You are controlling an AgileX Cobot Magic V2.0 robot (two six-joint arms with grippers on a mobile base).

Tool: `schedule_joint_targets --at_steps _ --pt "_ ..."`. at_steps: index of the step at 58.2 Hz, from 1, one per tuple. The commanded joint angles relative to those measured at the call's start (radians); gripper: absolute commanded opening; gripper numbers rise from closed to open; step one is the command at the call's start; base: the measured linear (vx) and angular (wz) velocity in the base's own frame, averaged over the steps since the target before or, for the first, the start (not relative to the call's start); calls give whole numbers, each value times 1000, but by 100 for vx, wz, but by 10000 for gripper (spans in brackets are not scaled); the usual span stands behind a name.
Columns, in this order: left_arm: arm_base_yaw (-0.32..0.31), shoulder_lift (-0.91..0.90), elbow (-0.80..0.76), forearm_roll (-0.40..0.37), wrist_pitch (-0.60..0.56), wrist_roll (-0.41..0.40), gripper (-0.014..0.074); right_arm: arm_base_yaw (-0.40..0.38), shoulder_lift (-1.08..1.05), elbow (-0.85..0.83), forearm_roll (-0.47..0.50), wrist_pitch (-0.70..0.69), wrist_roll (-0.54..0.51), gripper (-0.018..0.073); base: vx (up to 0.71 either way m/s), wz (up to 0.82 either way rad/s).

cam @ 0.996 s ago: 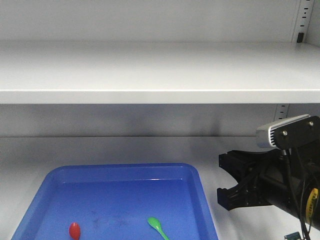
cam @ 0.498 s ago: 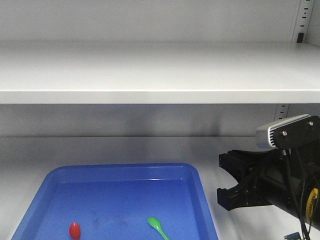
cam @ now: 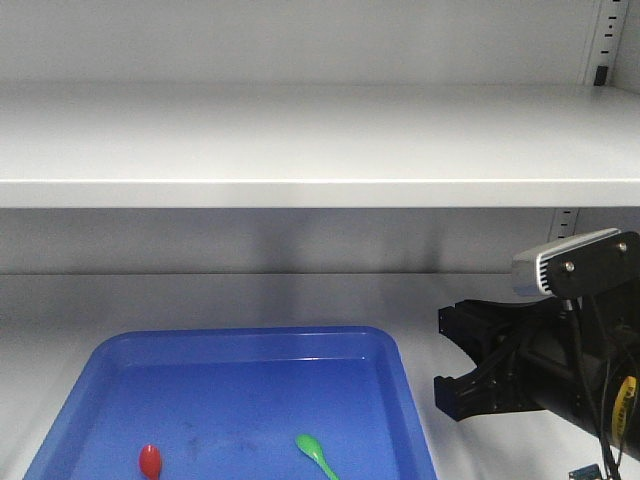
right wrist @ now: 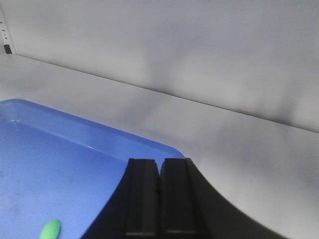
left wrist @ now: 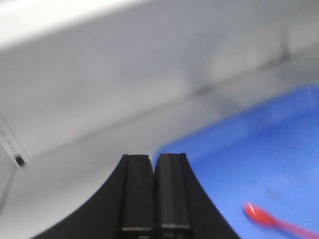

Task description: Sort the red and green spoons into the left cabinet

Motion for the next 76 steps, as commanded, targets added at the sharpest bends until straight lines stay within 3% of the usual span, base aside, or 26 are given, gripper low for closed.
schedule_joint_targets --at_steps 1,8,12,29,43,50,57,68,76 --pt "81 -14 -6 -18 -216 -12 0 -3 -24 -30 -32 31 -5 -5 0 0" --pt "182 -85 127 -99 -490 -12 0 -3 -24 -30 -32 31 -5 -5 0 0" --pt "216 -158 231 -128 -575 -15 0 -3 -24 -30 -32 31 -5 -5 0 0" --pt "286 -489 572 -256 -538 -15 0 -3 -24 -30 -32 31 -5 -5 0 0" --pt "286 -519 639 -270 -541 -15 0 -3 -24 -30 -32 31 -5 -5 0 0" --pt "286 -521 661 -282 -599 -5 0 -3 -24 -30 -32 31 -5 -5 0 0" --pt "285 -522 719 -423 -671 122 0 -3 -24 -30 -32 31 -5 -5 0 0" --pt "289 -552 717 -624 -606 410 0 -3 -24 -30 -32 31 -5 -5 0 0" --pt "311 -613 718 -696 -516 472 0 -3 -23 -30 -32 32 -5 -5 0 0"
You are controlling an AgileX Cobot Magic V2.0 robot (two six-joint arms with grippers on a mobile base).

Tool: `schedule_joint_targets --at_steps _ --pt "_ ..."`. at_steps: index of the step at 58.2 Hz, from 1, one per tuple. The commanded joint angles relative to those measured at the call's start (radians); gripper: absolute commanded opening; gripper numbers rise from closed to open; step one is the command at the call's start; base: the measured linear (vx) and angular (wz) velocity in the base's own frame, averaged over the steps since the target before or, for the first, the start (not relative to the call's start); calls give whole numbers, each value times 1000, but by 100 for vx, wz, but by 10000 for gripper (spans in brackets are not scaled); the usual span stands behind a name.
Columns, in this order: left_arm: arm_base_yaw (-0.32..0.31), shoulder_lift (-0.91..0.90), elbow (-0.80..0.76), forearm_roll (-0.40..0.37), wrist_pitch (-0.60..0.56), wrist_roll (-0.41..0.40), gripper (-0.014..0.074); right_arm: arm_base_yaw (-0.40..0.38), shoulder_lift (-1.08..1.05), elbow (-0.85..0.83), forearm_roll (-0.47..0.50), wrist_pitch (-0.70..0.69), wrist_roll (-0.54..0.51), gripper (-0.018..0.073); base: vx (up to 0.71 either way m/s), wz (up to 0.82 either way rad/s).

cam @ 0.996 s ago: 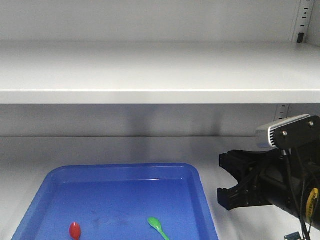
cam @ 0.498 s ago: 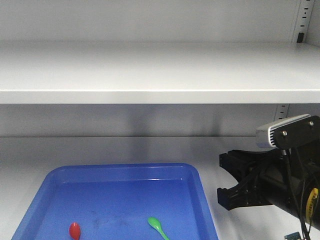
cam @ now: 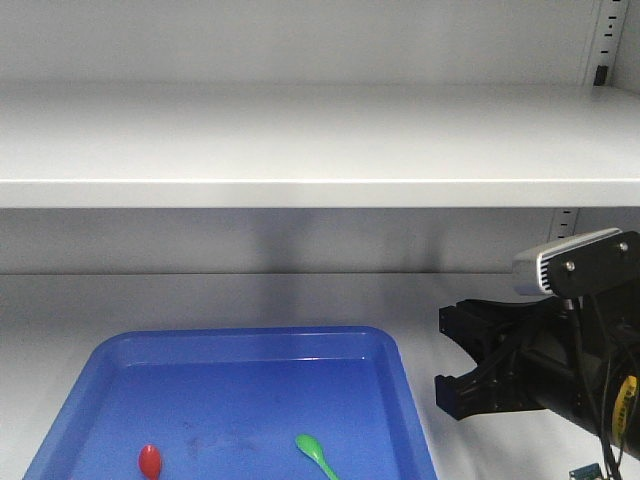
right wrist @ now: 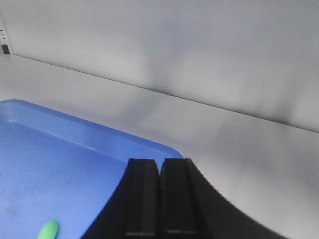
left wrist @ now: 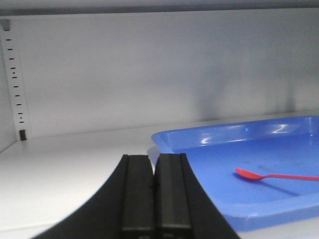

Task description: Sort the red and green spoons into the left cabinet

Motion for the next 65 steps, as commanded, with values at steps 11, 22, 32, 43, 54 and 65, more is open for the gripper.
schedule_joint_targets --at_steps 11,22,32,43,54,65 --pt "38 -24 0 -46 89 35 0 -3 -23 -30 -33 30 -5 -5 0 0" --pt "38 -24 0 -46 159 33 0 -3 -23 -30 -33 30 -5 -5 0 0" --pt "38 -23 -1 -46 170 26 0 -3 -23 -30 -33 30 -5 -5 0 0" --pt "38 -23 -1 -46 170 26 0 -3 -23 -30 -33 30 -5 -5 0 0" --pt "38 -23 -1 -46 170 26 0 -3 -23 -30 -33 30 -5 -5 0 0" --pt "38 -23 -1 -46 170 27 0 -3 -23 -30 -33 30 -5 -5 0 0"
